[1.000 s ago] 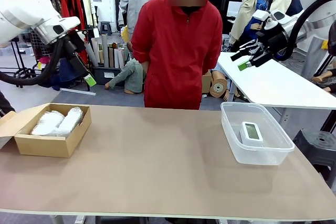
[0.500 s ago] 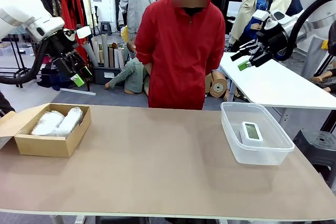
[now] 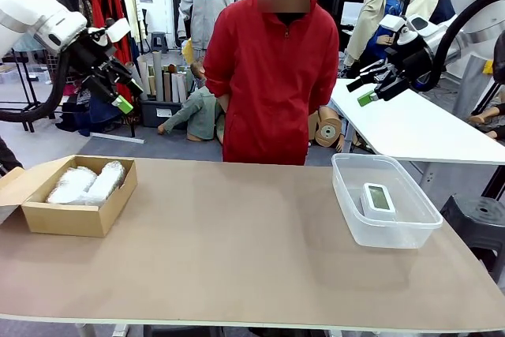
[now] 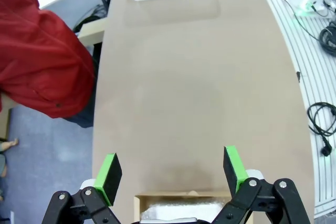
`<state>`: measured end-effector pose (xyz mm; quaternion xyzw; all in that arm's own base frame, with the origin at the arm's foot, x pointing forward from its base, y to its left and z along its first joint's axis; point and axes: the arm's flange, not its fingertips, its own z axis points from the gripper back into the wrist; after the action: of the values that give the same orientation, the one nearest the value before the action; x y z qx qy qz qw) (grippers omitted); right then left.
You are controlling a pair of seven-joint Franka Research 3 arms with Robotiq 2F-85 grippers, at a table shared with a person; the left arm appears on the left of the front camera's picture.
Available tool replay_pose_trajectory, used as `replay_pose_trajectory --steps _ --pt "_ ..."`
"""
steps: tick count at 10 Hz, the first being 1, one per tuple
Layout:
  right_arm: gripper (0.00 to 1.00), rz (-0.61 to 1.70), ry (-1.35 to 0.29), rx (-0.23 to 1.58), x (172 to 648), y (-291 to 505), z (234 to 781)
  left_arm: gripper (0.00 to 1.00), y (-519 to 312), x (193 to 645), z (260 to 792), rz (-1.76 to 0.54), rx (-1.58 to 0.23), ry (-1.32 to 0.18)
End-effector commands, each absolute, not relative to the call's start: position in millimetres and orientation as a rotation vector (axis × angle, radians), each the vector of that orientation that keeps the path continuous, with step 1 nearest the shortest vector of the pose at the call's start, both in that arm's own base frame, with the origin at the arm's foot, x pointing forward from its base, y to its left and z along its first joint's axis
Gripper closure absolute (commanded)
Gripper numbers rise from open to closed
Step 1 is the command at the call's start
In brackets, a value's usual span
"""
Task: Separate and place wrapped and unwrapped clocks.
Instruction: If the picked Digital clock is wrapped, place it in the Package Box ; if not, place it in the Organizing box.
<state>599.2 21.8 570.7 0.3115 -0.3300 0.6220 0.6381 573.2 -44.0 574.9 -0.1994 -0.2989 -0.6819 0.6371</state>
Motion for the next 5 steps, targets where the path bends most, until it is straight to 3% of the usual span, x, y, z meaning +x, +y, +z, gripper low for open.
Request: replay_pose_trajectory --steps 1,5 --pt "0.00 1.421 -0.755 0.712 598.7 22.4 572.0 0.00 -47.3 566.1 571.1 -1.578 -0.453 -0.734" --pt "0.00 1.421 -0.755 0.712 598.7 22.4 572.0 0.00 -48.0 566.3 571.3 -1.563 -0.420 -0.776"
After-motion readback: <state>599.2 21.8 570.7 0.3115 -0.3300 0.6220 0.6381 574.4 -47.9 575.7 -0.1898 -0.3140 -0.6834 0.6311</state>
